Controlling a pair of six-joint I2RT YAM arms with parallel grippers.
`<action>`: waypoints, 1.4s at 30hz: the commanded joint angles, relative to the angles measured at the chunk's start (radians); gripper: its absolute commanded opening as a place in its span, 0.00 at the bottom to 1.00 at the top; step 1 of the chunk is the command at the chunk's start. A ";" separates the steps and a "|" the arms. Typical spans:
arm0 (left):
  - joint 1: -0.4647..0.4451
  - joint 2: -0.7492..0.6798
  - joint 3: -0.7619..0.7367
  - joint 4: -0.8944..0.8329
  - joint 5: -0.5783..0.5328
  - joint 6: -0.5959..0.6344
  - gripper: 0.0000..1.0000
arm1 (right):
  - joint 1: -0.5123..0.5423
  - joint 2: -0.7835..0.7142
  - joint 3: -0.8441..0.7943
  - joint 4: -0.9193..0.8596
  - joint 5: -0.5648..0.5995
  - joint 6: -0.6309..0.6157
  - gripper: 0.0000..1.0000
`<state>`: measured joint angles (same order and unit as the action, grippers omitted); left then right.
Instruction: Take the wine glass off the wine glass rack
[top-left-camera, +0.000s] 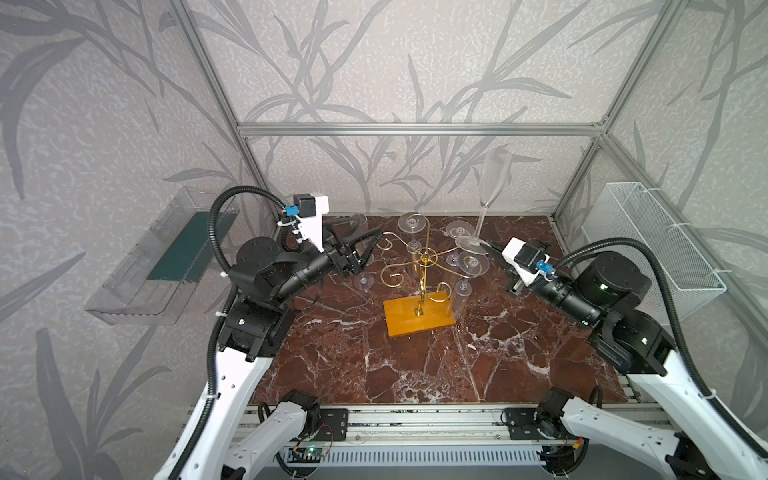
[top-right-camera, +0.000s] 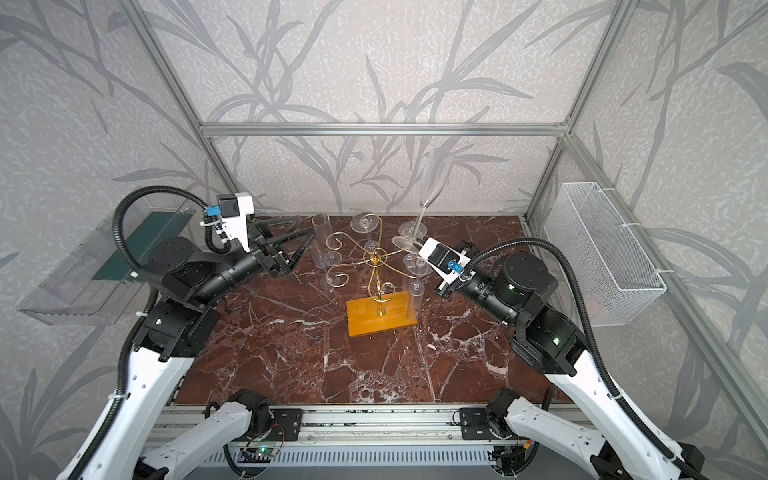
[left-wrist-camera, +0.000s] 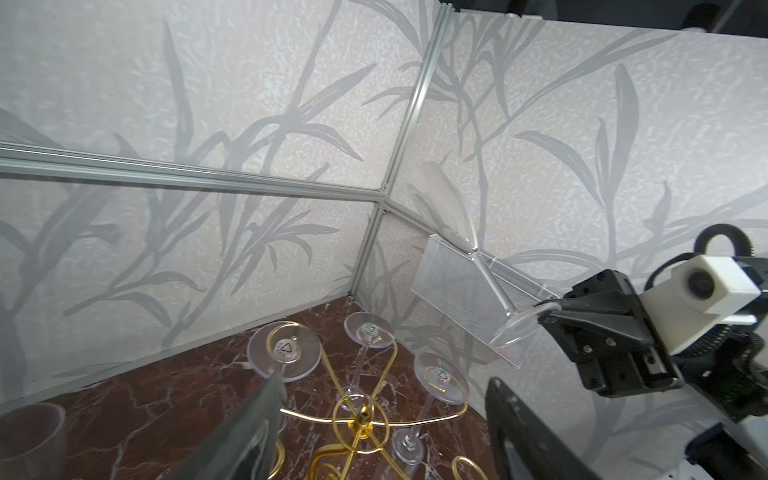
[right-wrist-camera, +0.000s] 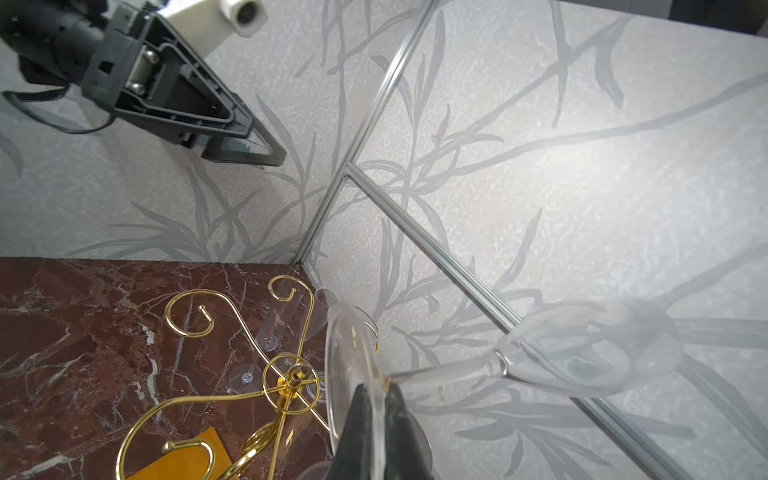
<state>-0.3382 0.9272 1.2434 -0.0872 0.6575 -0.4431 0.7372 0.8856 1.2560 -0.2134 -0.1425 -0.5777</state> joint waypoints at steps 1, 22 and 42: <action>-0.072 0.046 0.033 0.082 0.148 -0.058 0.78 | -0.001 0.015 -0.007 0.138 -0.133 -0.147 0.00; -0.267 0.270 0.102 0.340 0.265 -0.242 0.66 | 0.110 0.067 -0.064 0.199 -0.176 -0.611 0.00; -0.297 0.258 0.131 0.221 0.217 -0.130 0.01 | 0.126 0.070 -0.092 0.221 -0.131 -0.688 0.00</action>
<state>-0.6197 1.2095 1.3365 0.1318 0.8589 -0.6056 0.8589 0.9657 1.1675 -0.0280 -0.2955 -1.2648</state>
